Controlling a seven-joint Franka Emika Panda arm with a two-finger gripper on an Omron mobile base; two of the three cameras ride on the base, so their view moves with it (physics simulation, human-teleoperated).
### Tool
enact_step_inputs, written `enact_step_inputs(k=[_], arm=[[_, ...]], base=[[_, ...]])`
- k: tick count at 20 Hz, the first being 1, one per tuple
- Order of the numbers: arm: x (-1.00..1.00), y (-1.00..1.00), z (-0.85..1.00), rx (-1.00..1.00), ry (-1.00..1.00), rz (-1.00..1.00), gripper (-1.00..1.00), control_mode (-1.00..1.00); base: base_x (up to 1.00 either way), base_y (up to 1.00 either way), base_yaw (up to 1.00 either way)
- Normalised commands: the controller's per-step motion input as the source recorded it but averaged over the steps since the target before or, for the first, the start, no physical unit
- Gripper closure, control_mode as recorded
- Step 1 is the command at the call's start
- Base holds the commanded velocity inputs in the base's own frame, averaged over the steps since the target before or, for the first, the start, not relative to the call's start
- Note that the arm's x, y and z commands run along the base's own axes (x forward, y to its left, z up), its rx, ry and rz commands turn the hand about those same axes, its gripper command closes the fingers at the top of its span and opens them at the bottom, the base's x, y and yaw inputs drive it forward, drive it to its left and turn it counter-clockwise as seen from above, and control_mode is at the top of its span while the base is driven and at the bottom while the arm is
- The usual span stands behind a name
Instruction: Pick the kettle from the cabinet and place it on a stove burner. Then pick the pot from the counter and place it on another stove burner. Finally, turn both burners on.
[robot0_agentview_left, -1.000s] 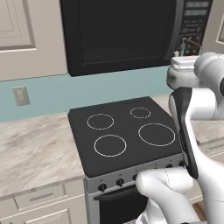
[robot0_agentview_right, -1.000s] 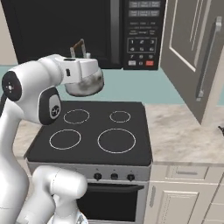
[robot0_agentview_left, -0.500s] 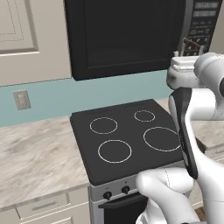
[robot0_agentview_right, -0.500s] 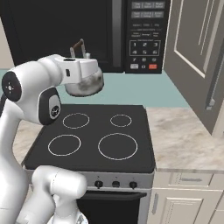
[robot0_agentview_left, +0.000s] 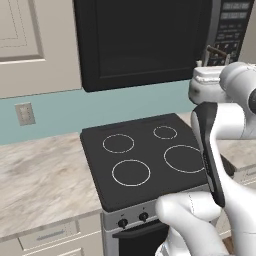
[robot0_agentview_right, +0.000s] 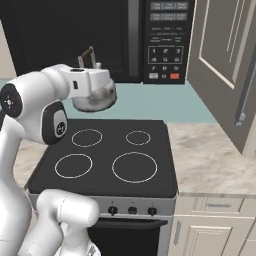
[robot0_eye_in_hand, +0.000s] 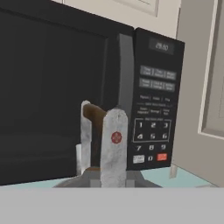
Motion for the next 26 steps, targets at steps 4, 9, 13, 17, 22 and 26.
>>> enact_step_inputs(k=[4,9,13,17,22,26], arm=[[-0.01,0.35,-0.19,0.01,0.0,0.0,1.0,-1.0],[0.0,0.35,-0.16,0.02,0.0,0.0,1.0,-1.0],[0.07,0.29,-0.13,0.03,0.0,0.0,1.0,-1.0],[0.12,0.31,-0.14,0.01,0.0,0.0,1.0,-1.0],[0.11,0.33,-0.16,0.0,-0.01,0.0,1.0,-1.0],[0.04,0.34,-0.22,0.0,0.0,0.0,1.0,-1.0]], base=[[0.0,0.0,0.0],[0.0,0.0,0.0],[0.0,0.0,0.0],[0.0,0.0,0.0],[0.0,0.0,0.0],[0.0,0.0,0.0]])
